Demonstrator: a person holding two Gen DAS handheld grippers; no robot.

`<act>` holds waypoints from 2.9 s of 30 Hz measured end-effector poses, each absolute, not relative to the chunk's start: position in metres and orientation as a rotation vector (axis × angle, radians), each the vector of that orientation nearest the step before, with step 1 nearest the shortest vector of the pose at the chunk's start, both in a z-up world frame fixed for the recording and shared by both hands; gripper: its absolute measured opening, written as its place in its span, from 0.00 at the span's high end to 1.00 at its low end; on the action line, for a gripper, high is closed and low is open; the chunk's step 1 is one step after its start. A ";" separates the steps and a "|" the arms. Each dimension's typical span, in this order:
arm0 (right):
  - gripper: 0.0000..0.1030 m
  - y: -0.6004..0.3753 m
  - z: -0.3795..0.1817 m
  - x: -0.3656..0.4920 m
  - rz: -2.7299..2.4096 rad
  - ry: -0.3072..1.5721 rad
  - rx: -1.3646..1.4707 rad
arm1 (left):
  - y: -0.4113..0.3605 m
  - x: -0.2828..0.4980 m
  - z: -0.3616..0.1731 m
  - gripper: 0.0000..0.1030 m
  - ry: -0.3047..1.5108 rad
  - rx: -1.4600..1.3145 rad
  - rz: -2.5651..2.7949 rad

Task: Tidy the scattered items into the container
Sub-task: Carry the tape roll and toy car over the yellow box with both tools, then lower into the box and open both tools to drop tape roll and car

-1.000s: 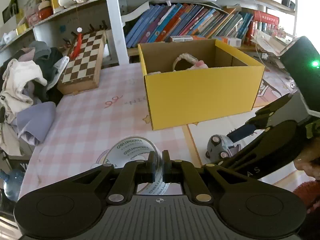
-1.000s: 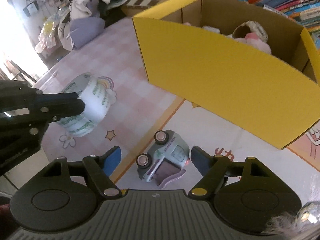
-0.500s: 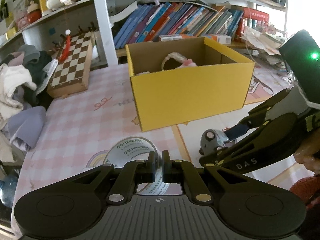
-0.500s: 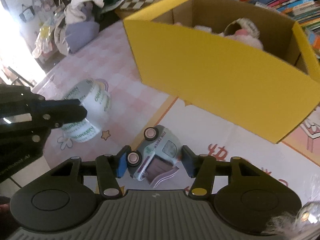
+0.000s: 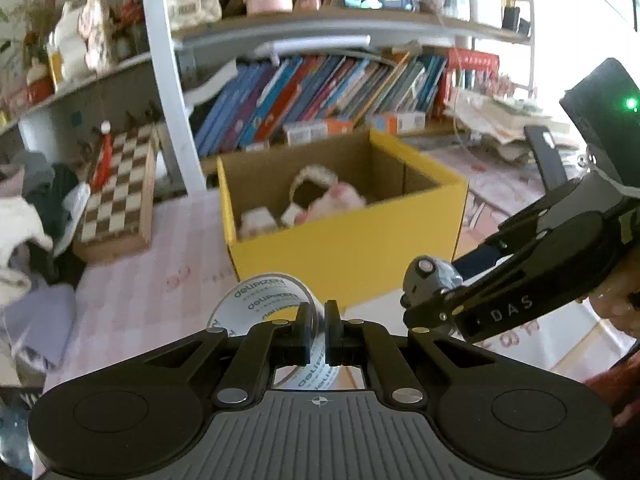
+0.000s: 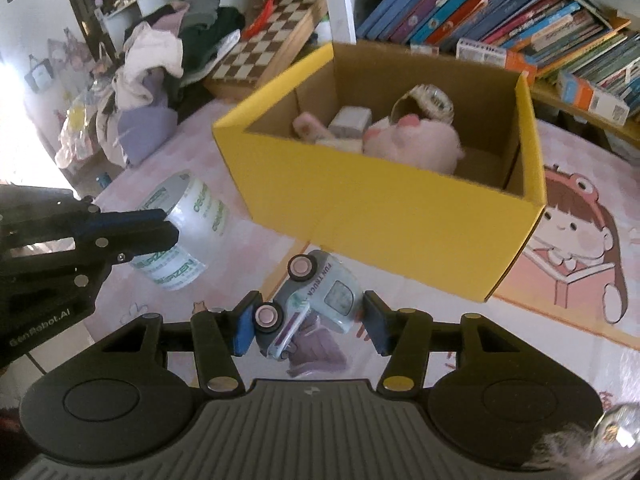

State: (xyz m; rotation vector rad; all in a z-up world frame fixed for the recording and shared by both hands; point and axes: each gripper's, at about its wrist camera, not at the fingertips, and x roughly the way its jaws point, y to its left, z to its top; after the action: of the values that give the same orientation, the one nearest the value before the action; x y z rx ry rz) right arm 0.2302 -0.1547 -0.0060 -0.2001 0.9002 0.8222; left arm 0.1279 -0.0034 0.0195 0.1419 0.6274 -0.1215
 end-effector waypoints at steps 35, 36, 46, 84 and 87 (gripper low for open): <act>0.50 -0.117 0.042 0.375 0.756 0.663 -0.347 | -0.021 0.280 0.044 0.95 0.528 0.308 -0.196; 0.50 -0.114 0.037 0.380 0.754 0.667 -0.363 | -0.022 0.287 0.040 0.95 0.539 0.318 -0.199; 0.50 -0.097 -0.009 0.422 0.725 0.711 -0.497 | -0.029 0.342 0.002 0.95 0.663 0.377 -0.213; 0.26 -0.127 0.036 0.397 0.679 0.624 -0.430 | -0.016 0.312 0.055 0.30 0.519 0.309 -0.096; 0.24 -0.139 0.053 0.386 0.668 0.606 -0.362 | -0.017 0.295 0.070 0.25 0.476 0.278 -0.101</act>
State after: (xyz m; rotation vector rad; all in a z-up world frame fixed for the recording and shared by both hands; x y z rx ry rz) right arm 0.3861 -0.1385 0.0526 -0.3625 0.6060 0.6685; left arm 0.2946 -0.0170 0.0703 0.2778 0.4758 -0.1013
